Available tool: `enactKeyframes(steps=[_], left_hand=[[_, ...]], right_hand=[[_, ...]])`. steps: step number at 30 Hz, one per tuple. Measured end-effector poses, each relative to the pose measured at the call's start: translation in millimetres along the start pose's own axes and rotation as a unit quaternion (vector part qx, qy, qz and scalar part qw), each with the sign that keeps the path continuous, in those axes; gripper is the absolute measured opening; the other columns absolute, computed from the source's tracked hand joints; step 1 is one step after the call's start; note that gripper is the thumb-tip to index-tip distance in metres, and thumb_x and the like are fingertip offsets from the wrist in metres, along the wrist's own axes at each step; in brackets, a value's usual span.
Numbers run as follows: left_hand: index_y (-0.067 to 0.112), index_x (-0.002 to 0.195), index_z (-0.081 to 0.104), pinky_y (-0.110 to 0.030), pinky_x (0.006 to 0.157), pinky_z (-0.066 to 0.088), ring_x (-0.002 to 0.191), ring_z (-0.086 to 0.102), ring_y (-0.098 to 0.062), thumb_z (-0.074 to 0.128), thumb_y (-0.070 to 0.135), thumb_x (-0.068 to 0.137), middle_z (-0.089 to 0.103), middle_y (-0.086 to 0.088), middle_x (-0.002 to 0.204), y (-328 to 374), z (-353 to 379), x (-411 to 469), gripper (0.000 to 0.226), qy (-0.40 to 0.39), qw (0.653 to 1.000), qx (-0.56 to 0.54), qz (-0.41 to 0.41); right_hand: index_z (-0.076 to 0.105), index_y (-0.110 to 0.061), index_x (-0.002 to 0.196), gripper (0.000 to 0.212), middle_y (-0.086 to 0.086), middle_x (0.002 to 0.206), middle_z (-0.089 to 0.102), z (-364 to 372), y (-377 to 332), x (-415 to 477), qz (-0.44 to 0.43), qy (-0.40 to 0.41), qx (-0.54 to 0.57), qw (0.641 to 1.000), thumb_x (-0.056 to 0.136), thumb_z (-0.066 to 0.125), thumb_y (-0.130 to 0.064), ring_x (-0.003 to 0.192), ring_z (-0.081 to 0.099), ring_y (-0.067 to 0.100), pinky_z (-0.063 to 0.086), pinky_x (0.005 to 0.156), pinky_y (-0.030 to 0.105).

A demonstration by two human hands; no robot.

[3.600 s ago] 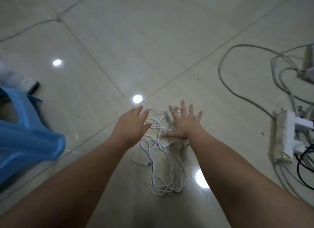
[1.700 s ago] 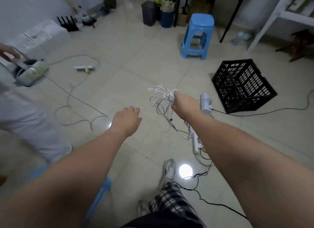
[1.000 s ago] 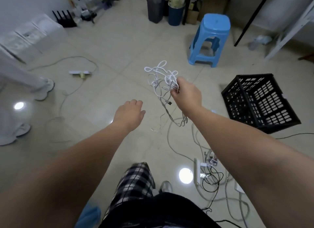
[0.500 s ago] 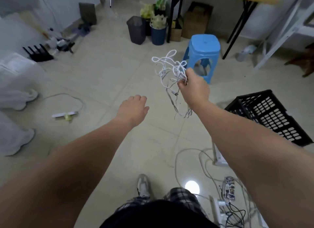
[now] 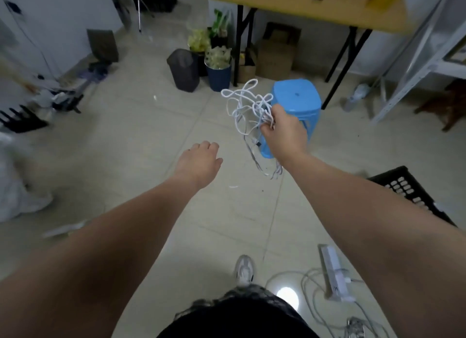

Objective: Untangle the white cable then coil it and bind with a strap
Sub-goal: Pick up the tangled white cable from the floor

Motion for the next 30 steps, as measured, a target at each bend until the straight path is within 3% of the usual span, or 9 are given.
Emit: enactKeyframes(steps=[7,13,18,22,27,30], left_hand=[[0.010,0.134,0.042,-0.042,0.094,0.039,0.121,0.044,-0.032,0.039,0.034,0.098,0.048,-0.011,0.133,-22,-42,132,0.043,0.031,0.999,-0.011,-0.003],[0.011,0.135,0.041,-0.042,0.097,0.038,0.122,0.044,-0.032,0.039,0.034,0.098,0.047,-0.011,0.135,-43,-58,247,0.044,0.028,0.999,-0.023,0.031],[0.010,0.134,0.041,-0.044,0.098,0.039,0.122,0.045,-0.032,0.038,0.034,0.099,0.048,-0.013,0.133,-76,-86,352,0.043,0.025,0.996,0.007,0.081],[0.009,0.135,0.040,-0.044,0.101,0.037,0.123,0.042,-0.034,0.038,0.033,0.099,0.047,-0.014,0.134,-95,-103,421,0.043,-0.001,0.993,0.012,0.121],[0.009,0.134,0.041,-0.044,0.099,0.037,0.122,0.044,-0.034,0.037,0.033,0.099,0.047,-0.014,0.134,-103,-122,496,0.042,-0.006,0.989,0.007,0.150],[0.009,0.133,0.042,-0.045,0.097,0.039,0.121,0.045,-0.034,0.038,0.033,0.098,0.047,-0.013,0.133,-103,-132,540,0.042,-0.002,0.988,0.006,0.155]], right_hand=[[0.039,-0.019,0.084,0.012,0.003,0.076,0.051,15,-7,124,-0.012,-0.022,0.030,0.999,0.090,0.050,-0.022,0.073,0.047,0.027,0.040,0.063,0.040],[0.038,-0.020,0.081,0.015,0.002,0.070,0.048,51,-8,226,0.001,-0.013,0.068,0.998,0.088,0.051,-0.021,0.068,0.048,0.029,0.032,0.056,0.038],[0.048,-0.018,0.089,0.008,0.011,0.079,0.060,74,-11,321,0.043,0.027,0.060,0.997,0.088,0.052,-0.025,0.076,0.055,0.034,0.038,0.060,0.041],[0.037,-0.020,0.083,0.015,0.007,0.072,0.053,82,-24,393,0.090,0.064,0.082,0.991,0.088,0.051,-0.023,0.072,0.052,0.035,0.032,0.059,0.038],[0.046,-0.018,0.086,0.007,0.006,0.077,0.057,82,-32,472,0.111,0.113,0.120,0.980,0.086,0.052,-0.021,0.072,0.050,0.029,0.033,0.059,0.034],[0.042,-0.020,0.082,0.011,0.006,0.074,0.057,82,-26,514,0.105,0.115,0.104,0.982,0.086,0.052,-0.020,0.069,0.049,0.029,0.034,0.057,0.036]])
Point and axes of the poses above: each hand's wrist, its own x-axis towards the middle knuckle, its own z-axis out of the palm, y = z × x, the point moved 3 cm from there along x, towards the middle knuckle
